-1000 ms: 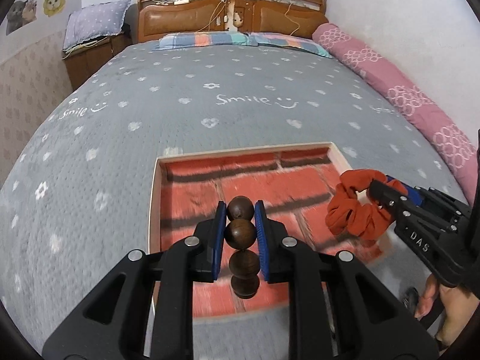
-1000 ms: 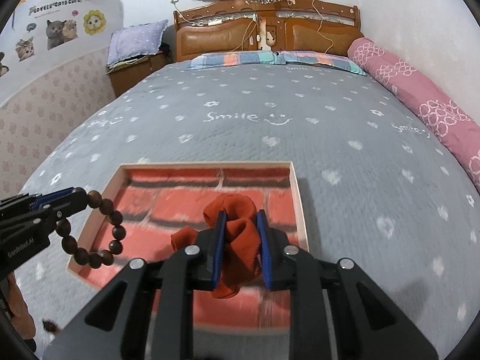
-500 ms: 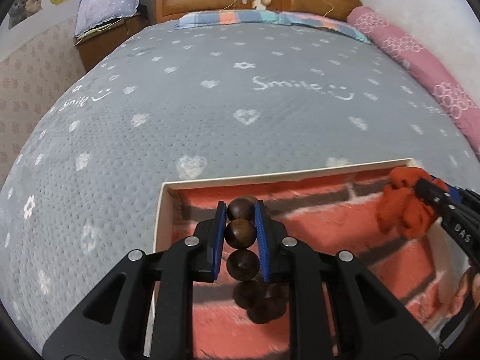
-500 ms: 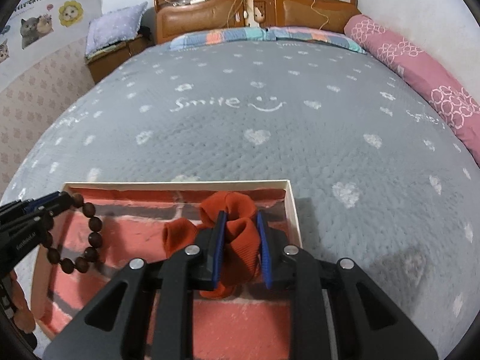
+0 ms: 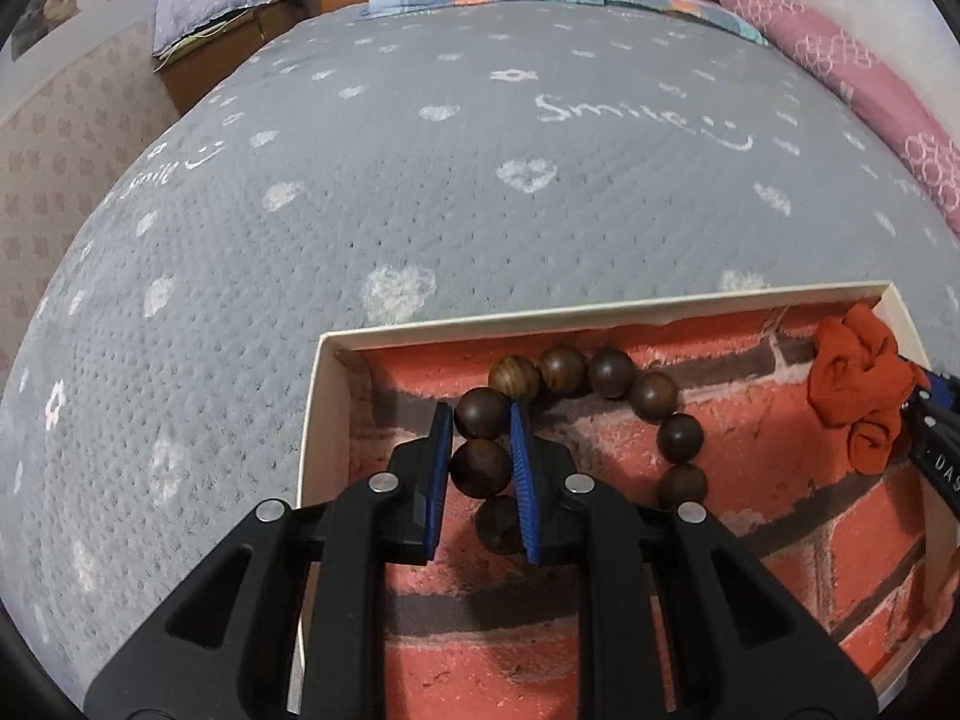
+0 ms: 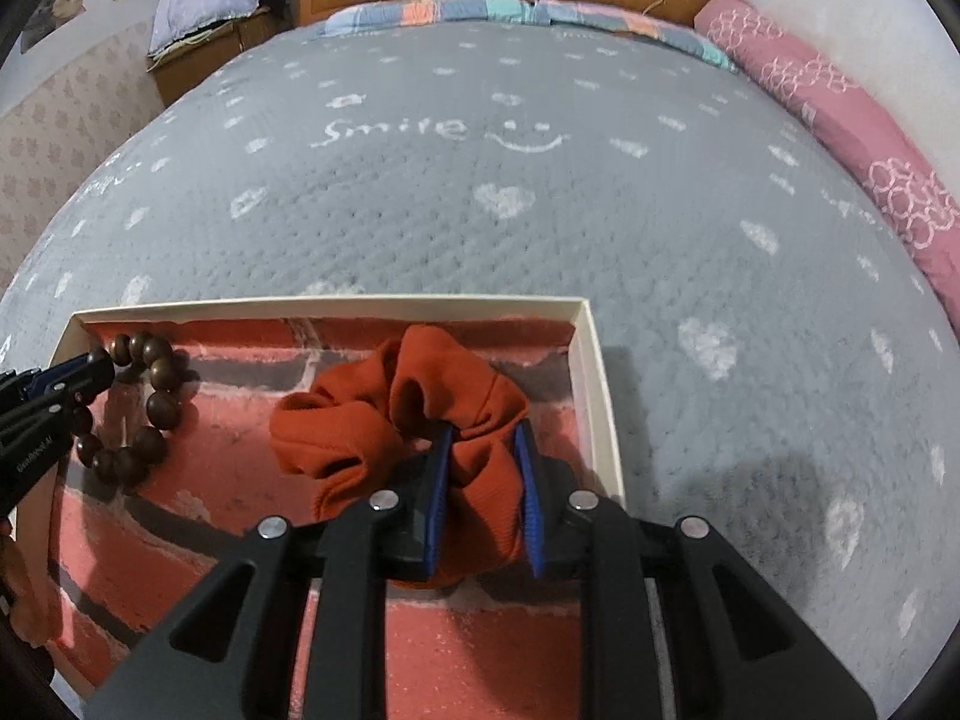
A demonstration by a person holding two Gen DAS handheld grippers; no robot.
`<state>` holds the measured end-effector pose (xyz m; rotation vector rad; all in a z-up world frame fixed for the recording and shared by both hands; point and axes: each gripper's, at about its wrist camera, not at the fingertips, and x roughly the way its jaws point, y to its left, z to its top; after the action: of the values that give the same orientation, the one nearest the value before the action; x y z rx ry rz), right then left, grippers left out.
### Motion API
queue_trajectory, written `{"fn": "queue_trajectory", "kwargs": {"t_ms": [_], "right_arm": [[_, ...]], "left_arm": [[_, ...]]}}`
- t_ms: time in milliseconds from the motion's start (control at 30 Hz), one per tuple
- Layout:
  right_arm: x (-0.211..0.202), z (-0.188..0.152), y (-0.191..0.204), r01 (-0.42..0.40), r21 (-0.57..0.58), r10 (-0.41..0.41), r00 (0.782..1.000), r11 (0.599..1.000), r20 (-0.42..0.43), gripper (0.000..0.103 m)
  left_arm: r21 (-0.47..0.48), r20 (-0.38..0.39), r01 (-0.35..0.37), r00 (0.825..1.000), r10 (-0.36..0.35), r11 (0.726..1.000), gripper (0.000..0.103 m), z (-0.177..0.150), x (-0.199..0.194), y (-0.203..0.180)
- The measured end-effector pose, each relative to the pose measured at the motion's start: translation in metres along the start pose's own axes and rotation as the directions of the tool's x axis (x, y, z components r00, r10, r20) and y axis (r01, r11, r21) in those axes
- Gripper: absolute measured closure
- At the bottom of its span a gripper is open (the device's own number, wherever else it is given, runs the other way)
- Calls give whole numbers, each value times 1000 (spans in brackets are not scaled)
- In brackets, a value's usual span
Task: Organize jewelry
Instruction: 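Carry both items into the brick tray and open both tools, then lift both tools away from the tray back toward the remaining jewelry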
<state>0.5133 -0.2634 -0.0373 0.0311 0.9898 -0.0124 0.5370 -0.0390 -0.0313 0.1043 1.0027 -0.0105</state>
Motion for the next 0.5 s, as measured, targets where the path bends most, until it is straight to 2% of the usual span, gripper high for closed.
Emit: {"fn": "queue_trajectory", "kwargs": {"t_ms": [167,233,267,333,400,467,500], "right_arm": [[2,-1,0,6,-2,-6,1000,1000,-15,78],[5,-1,-1,-1,3,1,1000,1000,-30,76],[5,0,-1,-2,2,2,999,1000,-32,73],[4,0,-3,0,5,0,999,1000,-40,70],[1,0,-5,4,9,-4,999,1000,-38,67],[-7,-1,-8,-28,22,28,999,999,-39,60],[-13,-1,-9,-52,34,54,998,998,-40,57]], "left_arm": [[9,-26,-1,1000,1,1000,84,-1,6,-1],[17,-35,-14,999,15,1000,80,-1,8,-3],[18,-38,-16,999,16,1000,77,-1,7,-3],[16,-30,-13,999,14,1000,53,-1,4,-3],[22,-7,-23,1000,23,1000,48,-2,-2,-4],[40,-6,-21,1000,21,999,43,-2,-10,-6],[45,-1,-21,1000,21,999,36,-3,-14,-6]]}}
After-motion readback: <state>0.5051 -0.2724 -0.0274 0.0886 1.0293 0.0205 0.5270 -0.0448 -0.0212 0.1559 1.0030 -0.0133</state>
